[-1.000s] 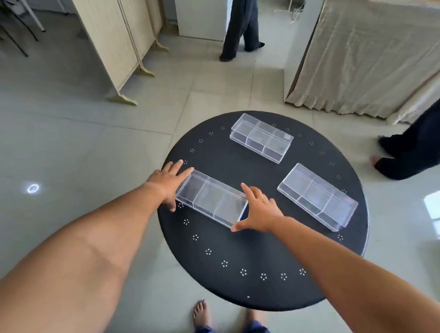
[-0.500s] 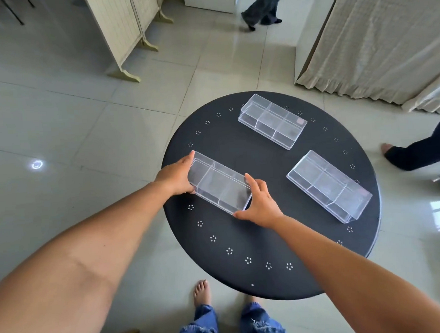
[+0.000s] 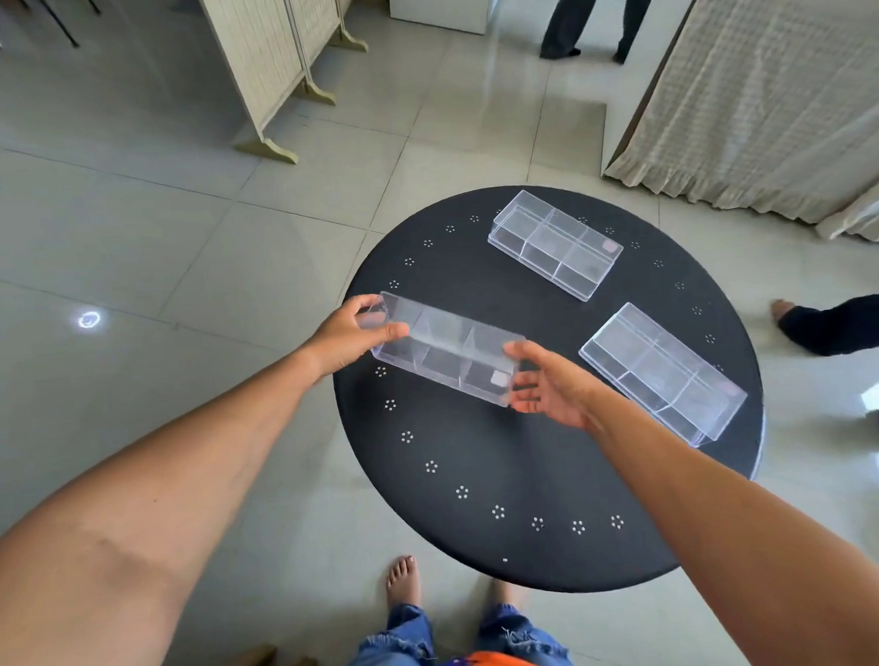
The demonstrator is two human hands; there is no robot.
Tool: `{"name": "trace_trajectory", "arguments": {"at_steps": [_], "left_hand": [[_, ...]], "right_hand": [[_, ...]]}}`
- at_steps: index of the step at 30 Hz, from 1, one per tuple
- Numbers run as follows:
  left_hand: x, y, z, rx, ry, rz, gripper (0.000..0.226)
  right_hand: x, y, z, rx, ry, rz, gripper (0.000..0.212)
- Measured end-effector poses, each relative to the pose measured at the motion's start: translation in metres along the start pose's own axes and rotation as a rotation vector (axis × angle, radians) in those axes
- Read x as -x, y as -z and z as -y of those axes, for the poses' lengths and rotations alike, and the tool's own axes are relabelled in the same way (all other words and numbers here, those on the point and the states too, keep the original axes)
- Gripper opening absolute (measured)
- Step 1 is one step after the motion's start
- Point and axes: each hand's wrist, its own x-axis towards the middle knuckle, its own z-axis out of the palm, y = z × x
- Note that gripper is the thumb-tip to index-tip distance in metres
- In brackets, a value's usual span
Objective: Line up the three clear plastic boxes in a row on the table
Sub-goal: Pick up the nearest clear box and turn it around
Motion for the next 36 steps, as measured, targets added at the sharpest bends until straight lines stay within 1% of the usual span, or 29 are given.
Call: {"name": "trace_trajectory", "arguments": {"at_steps": [1, 2, 3, 5, 8, 10, 12, 13, 14, 15, 16, 17, 19, 23, 26, 28, 30, 34, 36], "left_hand": [[0.001, -0.002, 0.001, 0.022, 0.002, 0.013, 0.082], [0.003, -0.004, 0.001, 0.043, 0.012, 0.033, 0.083], [0.004, -0.006, 0.002, 0.052, 0.025, 0.05, 0.082], [0.003, -0.01, 0.005, 0.029, 0.046, 0.034, 0.074], [0.003, -0.014, 0.006, 0.005, 0.076, -0.072, 0.061], [0.005, -0.02, 0.003, 0.013, 0.117, -0.11, 0.058], [0.007, -0.026, 0.0, 0.015, 0.168, -0.115, 0.047], [0.008, -0.028, 0.0, 0.011, 0.197, -0.11, 0.038], [0.009, -0.03, 0.0, 0.005, 0.222, -0.109, 0.028], [0.01, -0.031, 0.0, -0.013, 0.238, -0.118, 0.02], [0.01, -0.031, 0.0, -0.032, 0.244, -0.128, 0.016], [0.011, -0.032, 0.0, -0.05, 0.249, -0.143, 0.016], [0.012, -0.034, -0.002, -0.078, 0.251, -0.174, 0.018], [0.011, -0.038, -0.003, -0.129, 0.245, -0.181, 0.027], [0.009, -0.04, -0.003, -0.109, 0.224, -0.175, 0.038], [0.009, -0.042, -0.002, -0.093, 0.212, -0.172, 0.041], [0.008, -0.044, -0.001, -0.085, 0.21, -0.174, 0.041], [0.008, -0.047, 0.005, -0.089, 0.222, -0.171, 0.041], [0.007, -0.048, 0.007, -0.089, 0.224, -0.165, 0.043]], "right_hand": [[0.001, -0.001, 0.003, -0.029, -0.035, -0.01, 0.05], [0.001, -0.002, 0.005, -0.053, -0.073, -0.019, 0.045], [0.002, -0.002, 0.007, -0.071, -0.113, -0.03, 0.046], [0.002, -0.002, 0.01, -0.097, -0.193, -0.054, 0.059], [-0.001, -0.002, 0.013, -0.125, -0.263, -0.099, 0.076], [-0.001, -0.004, 0.017, -0.115, -0.27, -0.128, 0.083], [0.0, -0.006, 0.02, -0.1, -0.25, -0.132, 0.087], [0.002, -0.008, 0.021, -0.089, -0.236, -0.128, 0.084], [0.003, -0.009, 0.023, -0.071, -0.22, -0.122, 0.075], [0.003, -0.01, 0.024, -0.038, -0.205, -0.121, 0.063], [0.002, -0.012, 0.024, 0.011, -0.194, -0.12, 0.051], [0.002, -0.014, 0.024, 0.066, -0.187, -0.127, 0.042], [-0.001, -0.02, 0.022, 0.152, -0.157, -0.172, 0.033], [-0.004, -0.028, 0.021, 0.224, -0.126, -0.281, 0.015], [-0.009, -0.026, 0.016, 0.236, -0.117, -0.347, 0.013], [-0.011, -0.023, 0.013, 0.239, -0.111, -0.378, 0.013], [-0.012, -0.022, 0.011, 0.226, -0.104, -0.399, 0.005], [-0.014, -0.022, 0.008, 0.213, -0.076, -0.427, 0.022], [-0.013, -0.021, 0.005, 0.214, -0.055, -0.43, 0.025]]}}
